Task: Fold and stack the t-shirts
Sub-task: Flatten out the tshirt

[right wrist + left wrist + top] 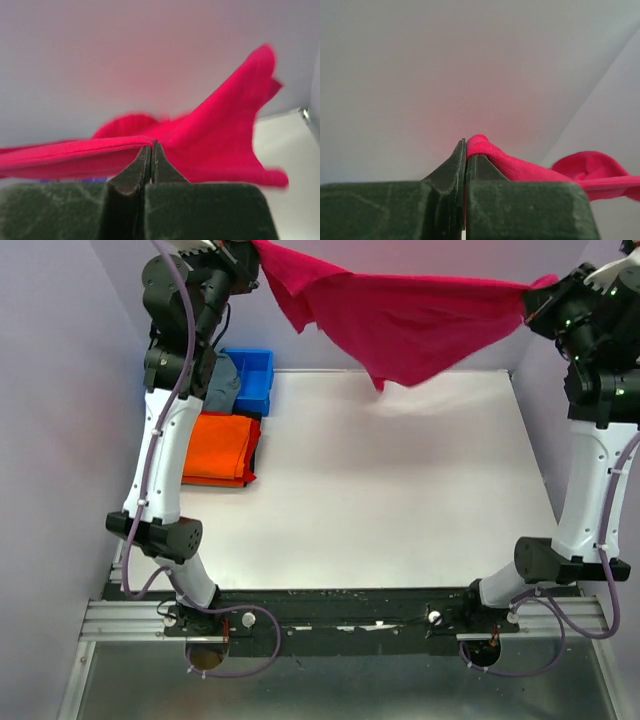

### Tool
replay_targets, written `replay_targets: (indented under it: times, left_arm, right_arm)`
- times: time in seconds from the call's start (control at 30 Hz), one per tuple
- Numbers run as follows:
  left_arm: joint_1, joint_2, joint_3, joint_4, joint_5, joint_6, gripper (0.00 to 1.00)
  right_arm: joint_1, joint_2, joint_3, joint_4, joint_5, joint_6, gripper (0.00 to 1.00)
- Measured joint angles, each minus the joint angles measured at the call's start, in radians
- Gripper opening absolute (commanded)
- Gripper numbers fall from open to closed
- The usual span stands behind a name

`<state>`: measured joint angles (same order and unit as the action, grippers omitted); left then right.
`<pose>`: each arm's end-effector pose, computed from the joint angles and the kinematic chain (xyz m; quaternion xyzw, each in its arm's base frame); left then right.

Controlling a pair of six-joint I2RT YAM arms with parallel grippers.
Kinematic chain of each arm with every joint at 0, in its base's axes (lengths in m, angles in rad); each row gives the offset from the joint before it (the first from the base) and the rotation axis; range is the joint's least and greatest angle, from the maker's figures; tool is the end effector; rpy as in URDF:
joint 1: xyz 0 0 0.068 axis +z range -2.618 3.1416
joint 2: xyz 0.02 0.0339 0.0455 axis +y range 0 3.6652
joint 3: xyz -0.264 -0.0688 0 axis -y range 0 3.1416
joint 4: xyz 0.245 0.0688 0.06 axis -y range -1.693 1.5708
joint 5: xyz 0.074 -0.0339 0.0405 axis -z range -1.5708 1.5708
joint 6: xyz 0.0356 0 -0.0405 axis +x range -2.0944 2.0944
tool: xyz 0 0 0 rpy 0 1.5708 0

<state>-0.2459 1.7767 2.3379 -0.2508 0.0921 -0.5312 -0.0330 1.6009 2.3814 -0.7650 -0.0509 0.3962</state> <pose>0.3422 -0.0893 0.5865 -0.0469 0.5880 -0.3309 0.7366 0.2693 -0.0071 0.5941 0.1316 0.6892 0.1462 0.6974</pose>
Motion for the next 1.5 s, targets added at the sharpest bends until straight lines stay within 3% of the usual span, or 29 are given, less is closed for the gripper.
replay_targets:
  times: [0.1, 0.3, 0.57, 0.7, 0.9, 1.13, 1.3, 1.5]
  left_arm:
    - [0.0, -0.082, -0.101, 0.108, 0.008, 0.008, 0.0]
    - [-0.007, -0.269, -0.667, 0.303, 0.029, -0.005, 0.0]
    - [-0.051, -0.457, -1.385, 0.312, -0.033, -0.054, 0.0]
    - [-0.091, -0.57, -1.563, 0.301, -0.069, -0.071, 0.0]
    - [-0.147, -0.706, -1.695, 0.274, -0.085, -0.102, 0.0]
    - [-0.184, -0.803, -1.753, 0.244, -0.102, -0.126, 0.0]
    - [-0.187, -0.698, -1.699, 0.259, -0.102, -0.117, 0.0]
    - [-0.187, -0.517, -1.588, 0.297, -0.101, -0.113, 0.0]
  right_arm:
    - [-0.023, -0.082, -0.195, 0.049, -0.032, 0.015, 0.01]
    - [-0.055, -0.175, -0.705, 0.13, -0.09, 0.049, 0.01]
    - [-0.079, -0.417, -1.319, 0.251, -0.183, 0.109, 0.01]
    - [-0.079, -0.525, -1.53, 0.333, -0.271, 0.143, 0.01]
    - [-0.079, -0.656, -1.786, 0.323, -0.297, 0.181, 0.01]
    - [-0.08, -0.795, -1.834, 0.248, -0.238, 0.18, 0.01]
    - [-0.08, -0.745, -1.832, 0.252, -0.198, 0.179, 0.01]
    - [-0.078, -0.538, -1.817, 0.314, -0.224, 0.171, 0.07]
